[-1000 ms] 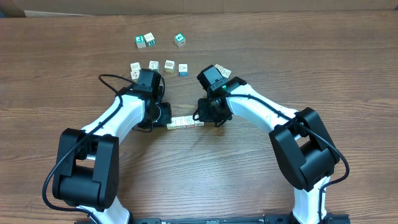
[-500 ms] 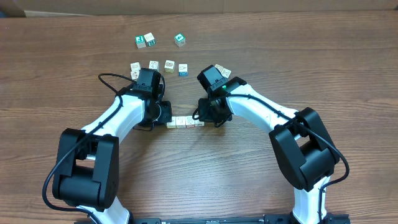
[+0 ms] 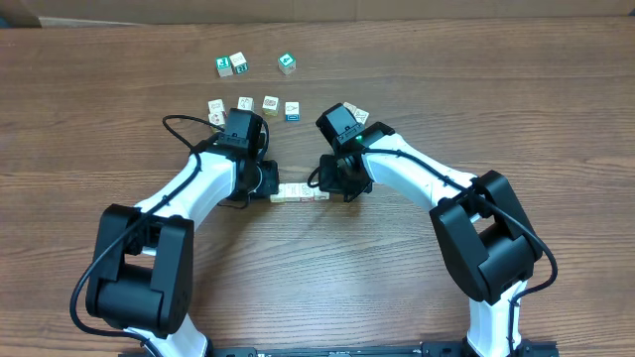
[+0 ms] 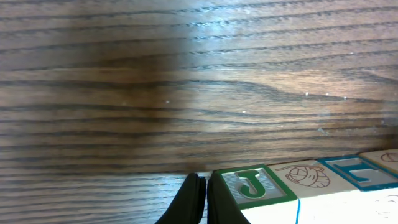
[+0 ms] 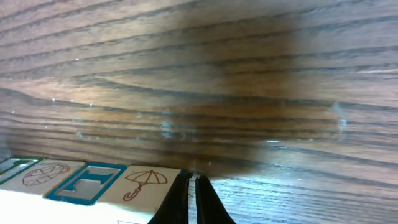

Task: Form a horizontal line
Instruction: 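Press the row from both ends with left and right grippers to align it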

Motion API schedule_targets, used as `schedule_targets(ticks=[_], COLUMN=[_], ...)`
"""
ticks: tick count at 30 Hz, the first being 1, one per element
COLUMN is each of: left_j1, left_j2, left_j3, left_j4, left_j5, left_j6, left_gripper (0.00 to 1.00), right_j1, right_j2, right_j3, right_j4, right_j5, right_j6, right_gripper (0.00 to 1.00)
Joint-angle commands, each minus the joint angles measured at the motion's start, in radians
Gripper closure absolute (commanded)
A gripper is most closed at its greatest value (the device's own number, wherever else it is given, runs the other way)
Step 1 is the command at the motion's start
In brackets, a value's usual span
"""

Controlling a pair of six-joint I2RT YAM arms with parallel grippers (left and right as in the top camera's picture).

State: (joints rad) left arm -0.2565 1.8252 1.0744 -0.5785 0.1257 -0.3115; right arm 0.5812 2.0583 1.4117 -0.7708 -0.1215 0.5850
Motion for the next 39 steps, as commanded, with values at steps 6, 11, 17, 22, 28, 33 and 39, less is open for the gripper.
schedule_targets(ticks=[6,11,17,22,28,33,39], left_j1=[-0.032,-0.032,-0.032,-0.032,-0.032,-0.032,-0.032], left_j2=[-0.010,-0.010,-0.010,-0.010,-0.010,-0.010,-0.010], left_j3=[-0.008,-0.008,-0.008,-0.008,-0.008,-0.008,-0.008], left_j4=[0.011,0.011,0.011,0.011,0.010,0.010,0.010], left_j5=[0.024,0.022,0.021,0.021,0.021,0.021,0.021], left_j6=[-0.033,-0.033,-0.033,-0.033,-0.033,-0.033,-0.033], left_gripper=[0.96,0.96,0.96,0.96,0.96,0.96,0.96], right_j1=[0.009,0.009,0.008,0.008,0.006,0.006,0.006], right_j2=[0.014,0.014,0.014,0.014,0.014,0.014,0.014], right_j3=[-0.005,-0.005,-0.005,-0.005,-0.005,-0.005,-0.005], right_j4=[0.018,0.018,0.018,0.015,0.006,0.006,-0.001], right_j5=[-0.011,-0.011,0.001,0.019,0.072,0.079,0.078], right_j6=[0.018,0.018,0.018,0.041,0.093,0.093,0.093], right_gripper=[0.96,0.96,0.91,0.89,0.89,0.90,0.90])
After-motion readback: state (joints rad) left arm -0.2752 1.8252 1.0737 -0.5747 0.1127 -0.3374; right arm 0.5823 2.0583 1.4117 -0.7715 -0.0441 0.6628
